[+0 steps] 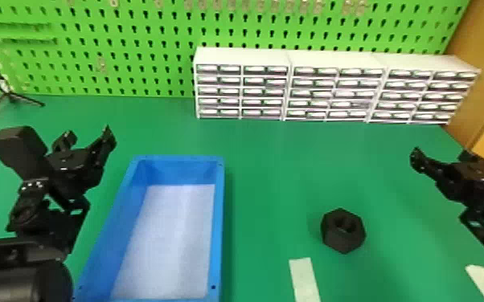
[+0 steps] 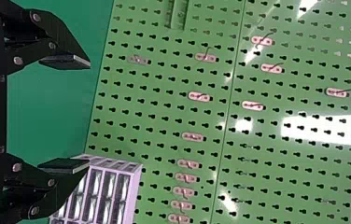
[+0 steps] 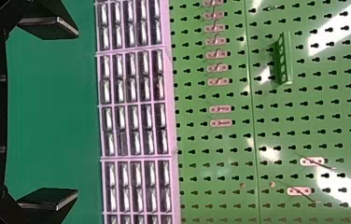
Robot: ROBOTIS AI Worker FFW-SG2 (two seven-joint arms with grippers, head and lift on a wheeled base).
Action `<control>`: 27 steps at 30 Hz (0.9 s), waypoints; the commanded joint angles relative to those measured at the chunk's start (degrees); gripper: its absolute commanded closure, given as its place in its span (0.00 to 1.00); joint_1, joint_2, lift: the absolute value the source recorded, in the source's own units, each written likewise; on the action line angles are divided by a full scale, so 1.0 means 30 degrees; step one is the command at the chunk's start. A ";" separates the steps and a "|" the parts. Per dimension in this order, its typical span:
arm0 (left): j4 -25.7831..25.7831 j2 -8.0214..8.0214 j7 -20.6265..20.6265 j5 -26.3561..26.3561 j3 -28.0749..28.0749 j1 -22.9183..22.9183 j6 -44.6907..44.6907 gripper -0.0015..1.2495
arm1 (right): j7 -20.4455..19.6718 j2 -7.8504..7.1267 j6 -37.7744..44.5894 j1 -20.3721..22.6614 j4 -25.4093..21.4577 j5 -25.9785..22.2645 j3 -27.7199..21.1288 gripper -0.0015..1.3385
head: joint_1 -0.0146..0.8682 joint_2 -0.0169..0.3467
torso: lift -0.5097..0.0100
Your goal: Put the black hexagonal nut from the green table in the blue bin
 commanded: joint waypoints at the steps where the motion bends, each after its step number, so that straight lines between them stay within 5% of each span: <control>1: 0.0000 0.0007 -0.0043 0.0010 -0.0042 -0.0035 0.0001 0.40 | 0.0007 -0.0012 0.0029 -0.0034 0.0001 0.0000 0.0031 0.08 | 0.80 0.07 | 0.79; 27: 0.0000 0.0007 -0.0394 0.0156 0.0075 -0.0211 0.0001 0.40 | 0.0036 -0.0012 0.0586 -0.0151 0.0001 -0.0029 0.0295 0.08 | 0.80 0.07 | 0.79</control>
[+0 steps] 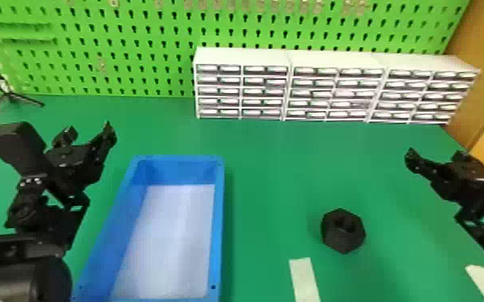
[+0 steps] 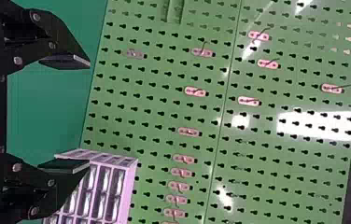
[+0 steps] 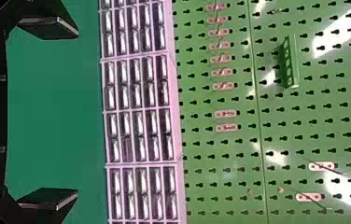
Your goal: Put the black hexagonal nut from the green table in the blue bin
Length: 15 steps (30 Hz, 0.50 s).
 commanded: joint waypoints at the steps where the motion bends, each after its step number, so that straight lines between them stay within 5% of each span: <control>1: 0.0000 0.0007 -0.0017 0.0000 0.0017 -0.0001 0.0000 0.40 | -0.0014 0.0000 0.0016 -0.0079 0.0000 0.0076 0.0057 0.08 | 0.80 0.07 | 0.79; 15: 0.0000 0.0007 -0.0017 0.0029 0.0047 0.0029 0.0000 0.40 | 0.0015 -0.0030 0.0251 -0.0079 -0.0088 0.0105 0.0115 0.08 | 0.80 0.07 | 0.79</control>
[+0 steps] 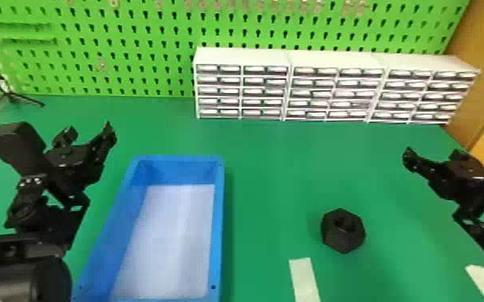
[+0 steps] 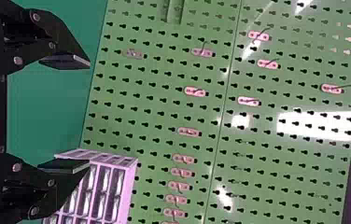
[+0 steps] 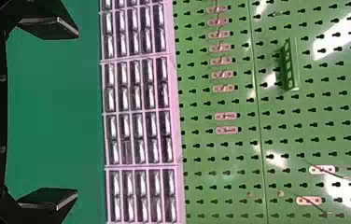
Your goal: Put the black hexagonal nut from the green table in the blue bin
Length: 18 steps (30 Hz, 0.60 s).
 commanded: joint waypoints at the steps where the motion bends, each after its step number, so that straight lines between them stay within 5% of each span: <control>1: 0.0000 0.0007 0.0000 0.0030 0.0026 0.0008 0.0000 0.40 | 0.0012 -0.0023 0.0321 -0.0030 -0.0143 0.0000 -0.0024 0.08 | 0.80 0.07 | 0.79; 18: 0.0000 0.0007 0.0000 0.0059 0.0085 0.0066 0.0000 0.40 | -0.0018 0.0153 0.7264 -0.0938 -0.3512 0.1114 -0.0463 0.08 | 0.80 0.07 | 0.79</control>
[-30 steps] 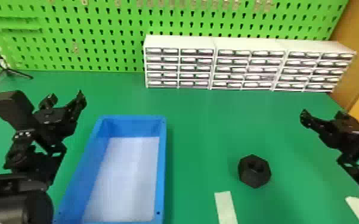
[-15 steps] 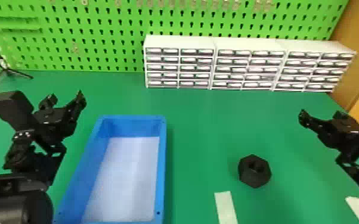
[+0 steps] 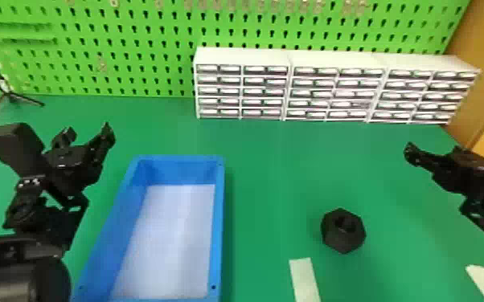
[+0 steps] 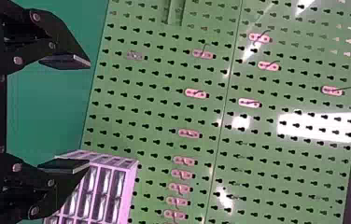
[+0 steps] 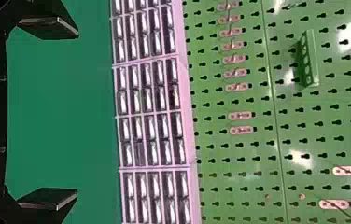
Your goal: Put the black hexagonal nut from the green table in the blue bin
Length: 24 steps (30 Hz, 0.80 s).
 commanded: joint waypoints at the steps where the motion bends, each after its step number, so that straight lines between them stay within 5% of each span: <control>1: 0.0000 0.0005 0.0000 0.0023 0.0001 -0.0008 -0.0004 0.40 | 0.0000 0.0095 0.2260 -0.0278 -0.1168 0.0834 -0.0110 0.08 | 0.80 0.07 | 0.79; 24: 0.0000 0.0005 -0.0118 0.0111 0.0118 0.0138 -0.0004 0.40 | 0.0000 0.0154 1.1606 -0.0923 -0.4595 0.2445 0.1150 0.08 | 0.80 0.07 | 0.79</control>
